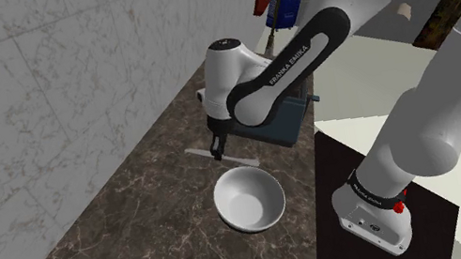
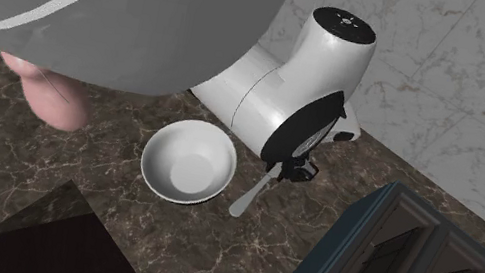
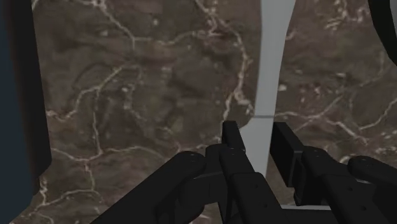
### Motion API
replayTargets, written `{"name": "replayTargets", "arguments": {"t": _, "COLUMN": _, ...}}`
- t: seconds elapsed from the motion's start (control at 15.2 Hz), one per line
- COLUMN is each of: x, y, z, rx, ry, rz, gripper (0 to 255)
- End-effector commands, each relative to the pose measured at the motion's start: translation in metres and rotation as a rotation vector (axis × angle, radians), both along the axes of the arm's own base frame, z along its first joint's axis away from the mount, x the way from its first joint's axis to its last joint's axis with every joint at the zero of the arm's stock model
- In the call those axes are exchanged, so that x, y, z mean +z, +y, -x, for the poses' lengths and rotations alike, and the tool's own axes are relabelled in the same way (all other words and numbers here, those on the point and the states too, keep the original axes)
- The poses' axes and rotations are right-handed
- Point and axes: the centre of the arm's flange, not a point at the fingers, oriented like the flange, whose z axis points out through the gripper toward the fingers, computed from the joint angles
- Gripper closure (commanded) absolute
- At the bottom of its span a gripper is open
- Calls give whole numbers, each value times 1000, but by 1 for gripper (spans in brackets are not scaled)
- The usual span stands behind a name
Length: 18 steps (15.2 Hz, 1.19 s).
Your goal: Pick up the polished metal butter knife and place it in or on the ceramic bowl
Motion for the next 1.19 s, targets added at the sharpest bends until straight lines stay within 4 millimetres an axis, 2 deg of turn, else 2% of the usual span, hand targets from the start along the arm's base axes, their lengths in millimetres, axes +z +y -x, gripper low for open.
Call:
{"name": "replayTargets", "arguments": {"t": 0.0, "x": 11, "y": 0, "z": 0, "rx": 0, "ry": 1, "rz": 0, "gripper": 255}}
{"name": "replayTargets", "arguments": {"t": 1.12, "x": 100, "y": 0, "z": 0, "rx": 0, "ry": 1, "rz": 0, "gripper": 255}}
